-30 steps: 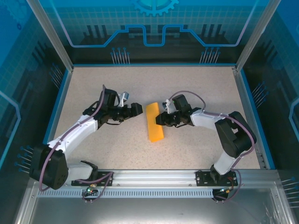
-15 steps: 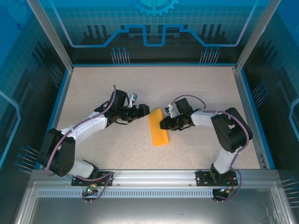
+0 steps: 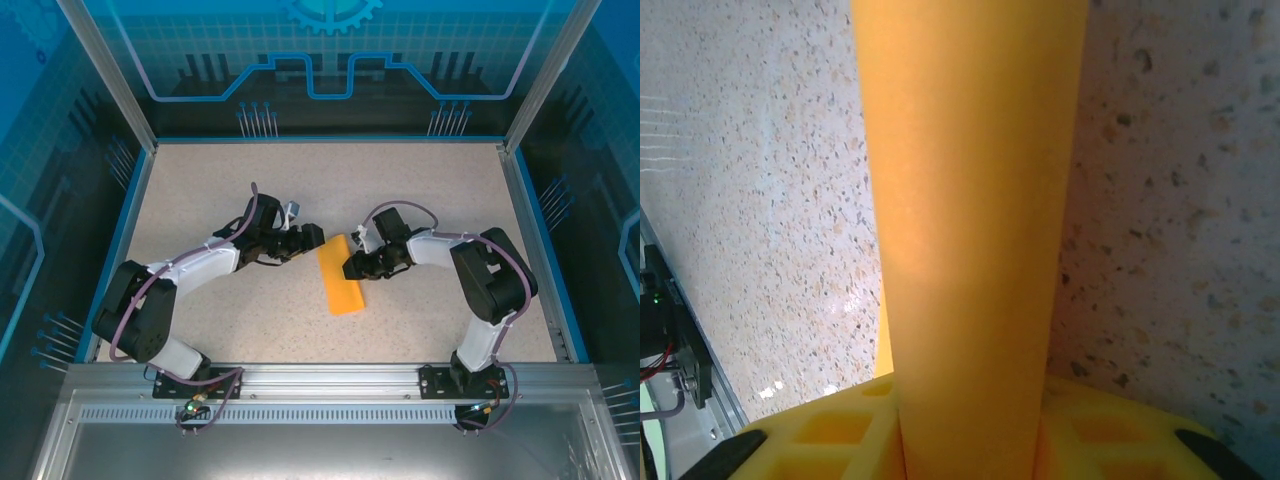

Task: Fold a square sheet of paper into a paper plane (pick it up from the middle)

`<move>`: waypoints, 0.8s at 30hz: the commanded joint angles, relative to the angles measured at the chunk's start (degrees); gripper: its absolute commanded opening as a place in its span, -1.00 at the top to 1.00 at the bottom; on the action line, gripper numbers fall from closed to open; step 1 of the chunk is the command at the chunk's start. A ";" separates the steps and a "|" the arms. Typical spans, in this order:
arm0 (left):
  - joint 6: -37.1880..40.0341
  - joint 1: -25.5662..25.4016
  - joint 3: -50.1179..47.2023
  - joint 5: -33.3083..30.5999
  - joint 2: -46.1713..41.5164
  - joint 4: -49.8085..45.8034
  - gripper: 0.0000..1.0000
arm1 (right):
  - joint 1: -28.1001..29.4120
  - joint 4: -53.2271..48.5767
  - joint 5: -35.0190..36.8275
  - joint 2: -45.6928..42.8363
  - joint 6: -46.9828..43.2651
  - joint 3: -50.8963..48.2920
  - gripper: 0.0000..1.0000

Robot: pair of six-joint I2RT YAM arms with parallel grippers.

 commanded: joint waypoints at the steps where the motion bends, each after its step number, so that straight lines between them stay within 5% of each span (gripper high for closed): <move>1: 1.26 -0.32 2.12 -1.25 -0.15 -0.93 -0.49 | -0.76 -3.36 0.18 0.51 -2.76 1.60 0.34; 24: -1.05 -4.83 -1.29 1.55 7.60 8.12 0.22 | 1.18 -5.21 0.34 2.73 -4.35 3.84 0.33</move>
